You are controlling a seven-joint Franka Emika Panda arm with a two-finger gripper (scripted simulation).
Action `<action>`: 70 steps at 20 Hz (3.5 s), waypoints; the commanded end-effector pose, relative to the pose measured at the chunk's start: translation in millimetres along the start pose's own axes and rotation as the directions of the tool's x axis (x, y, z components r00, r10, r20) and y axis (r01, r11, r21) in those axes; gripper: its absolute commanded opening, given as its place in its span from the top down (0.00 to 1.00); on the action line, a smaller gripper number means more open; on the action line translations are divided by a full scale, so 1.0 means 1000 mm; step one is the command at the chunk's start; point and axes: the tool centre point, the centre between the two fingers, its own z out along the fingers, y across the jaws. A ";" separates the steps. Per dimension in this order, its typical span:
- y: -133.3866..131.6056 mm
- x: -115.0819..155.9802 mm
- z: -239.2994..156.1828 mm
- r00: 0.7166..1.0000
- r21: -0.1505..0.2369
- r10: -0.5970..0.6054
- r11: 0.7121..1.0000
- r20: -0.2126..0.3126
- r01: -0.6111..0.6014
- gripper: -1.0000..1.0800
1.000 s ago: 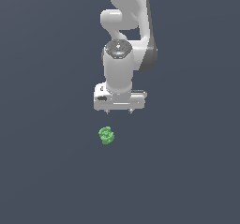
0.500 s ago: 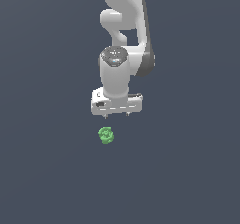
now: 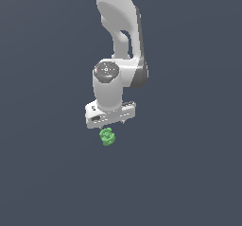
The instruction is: Pick up the object and move it to a goal position.
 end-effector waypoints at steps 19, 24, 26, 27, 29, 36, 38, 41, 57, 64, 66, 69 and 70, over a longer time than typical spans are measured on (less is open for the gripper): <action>0.031 0.009 0.034 0.985 0.002 -0.175 0.985 -0.003 0.175 0.04; 0.031 0.009 0.051 0.984 0.002 -0.177 0.984 -0.004 0.177 0.04; 0.030 0.008 0.063 0.984 0.002 -0.178 0.984 -0.004 0.178 0.04; 0.031 0.008 0.068 0.984 0.002 -0.178 0.984 -0.004 0.178 0.04; 0.031 0.008 0.076 0.984 0.002 -0.179 0.984 -0.004 0.179 0.04; 0.031 0.009 0.083 0.984 0.002 -0.179 0.984 -0.004 0.179 1.00; 0.031 0.009 0.083 0.984 0.002 -0.179 0.984 -0.004 0.179 1.00; 0.031 0.009 0.083 0.984 0.002 -0.179 0.984 -0.004 0.179 1.00; 0.023 -0.002 0.060 0.984 0.002 -0.179 0.984 -0.004 0.179 1.00; 0.009 -0.021 0.020 0.984 0.001 -0.179 0.984 -0.004 0.179 1.00; 0.004 -0.028 0.004 0.984 0.001 -0.179 0.984 -0.004 0.179 1.00; -0.004 -0.039 -0.020 0.984 0.001 -0.179 0.984 -0.004 0.179 1.00; -0.007 -0.043 -0.028 0.984 0.001 -0.180 0.984 -0.003 0.180 1.00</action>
